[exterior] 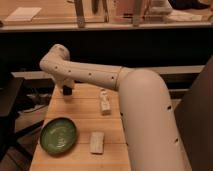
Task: Place the eraser in the ceramic cup
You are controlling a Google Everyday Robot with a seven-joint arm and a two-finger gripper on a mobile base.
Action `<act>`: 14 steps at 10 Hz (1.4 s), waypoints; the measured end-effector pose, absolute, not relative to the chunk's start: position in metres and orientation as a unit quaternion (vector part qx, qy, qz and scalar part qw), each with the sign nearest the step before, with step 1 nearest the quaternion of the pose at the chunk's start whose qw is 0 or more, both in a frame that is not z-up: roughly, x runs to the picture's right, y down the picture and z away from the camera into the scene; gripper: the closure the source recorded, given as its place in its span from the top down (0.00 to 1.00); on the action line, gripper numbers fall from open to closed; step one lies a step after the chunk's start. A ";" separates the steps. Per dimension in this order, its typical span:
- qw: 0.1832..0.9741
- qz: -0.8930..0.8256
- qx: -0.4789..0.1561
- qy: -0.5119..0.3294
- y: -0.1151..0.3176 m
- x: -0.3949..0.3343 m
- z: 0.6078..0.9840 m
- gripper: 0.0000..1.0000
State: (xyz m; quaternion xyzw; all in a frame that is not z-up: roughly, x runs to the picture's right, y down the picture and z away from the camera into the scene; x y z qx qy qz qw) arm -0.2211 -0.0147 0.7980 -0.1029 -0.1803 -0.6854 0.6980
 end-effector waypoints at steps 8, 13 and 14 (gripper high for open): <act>0.694 -0.688 -0.105 -0.186 -0.008 -0.225 0.802 0.03; 0.690 -0.691 -0.104 -0.189 -0.004 -0.232 0.803 0.11; 0.690 -0.691 -0.104 -0.190 -0.003 -0.232 0.803 0.11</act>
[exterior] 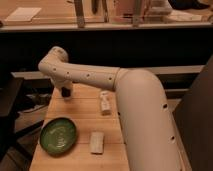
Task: Place the eraser in the ceramic cup
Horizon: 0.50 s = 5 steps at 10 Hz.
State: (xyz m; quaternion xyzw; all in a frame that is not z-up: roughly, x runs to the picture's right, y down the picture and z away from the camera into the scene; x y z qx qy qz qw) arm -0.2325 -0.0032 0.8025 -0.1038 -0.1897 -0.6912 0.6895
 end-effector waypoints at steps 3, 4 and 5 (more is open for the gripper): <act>0.689 -0.692 -0.103 -0.192 -0.002 -0.233 0.804 0.13; 0.687 -0.693 -0.103 -0.193 -0.001 -0.234 0.805 0.17; 0.686 -0.694 -0.102 -0.194 0.000 -0.236 0.804 0.18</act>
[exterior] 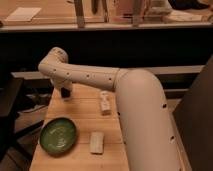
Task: Place the eraser in the ceramic cup
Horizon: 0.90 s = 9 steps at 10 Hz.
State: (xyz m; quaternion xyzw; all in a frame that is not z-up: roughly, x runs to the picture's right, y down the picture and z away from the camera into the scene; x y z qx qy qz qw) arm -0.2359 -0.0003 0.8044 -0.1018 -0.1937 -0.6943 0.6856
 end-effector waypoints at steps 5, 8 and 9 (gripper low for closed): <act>0.681 -0.698 -0.100 -0.198 0.002 -0.240 0.806 0.12; 0.678 -0.700 -0.097 -0.200 0.004 -0.244 0.807 0.19; 0.678 -0.701 -0.097 -0.201 0.004 -0.244 0.807 0.21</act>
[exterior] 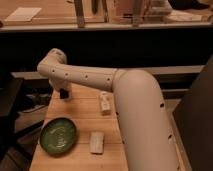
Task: Place the eraser in the ceramic cup
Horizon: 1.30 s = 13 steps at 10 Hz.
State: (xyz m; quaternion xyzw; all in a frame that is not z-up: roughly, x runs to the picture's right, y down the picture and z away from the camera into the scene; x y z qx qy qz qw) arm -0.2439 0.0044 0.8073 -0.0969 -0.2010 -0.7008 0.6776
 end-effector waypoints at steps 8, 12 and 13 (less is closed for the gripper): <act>0.672 -0.706 -0.090 -0.206 0.006 -0.247 0.810 0.15; 0.669 -0.708 -0.087 -0.209 0.007 -0.248 0.812 0.15; 0.669 -0.708 -0.086 -0.209 0.007 -0.248 0.812 0.15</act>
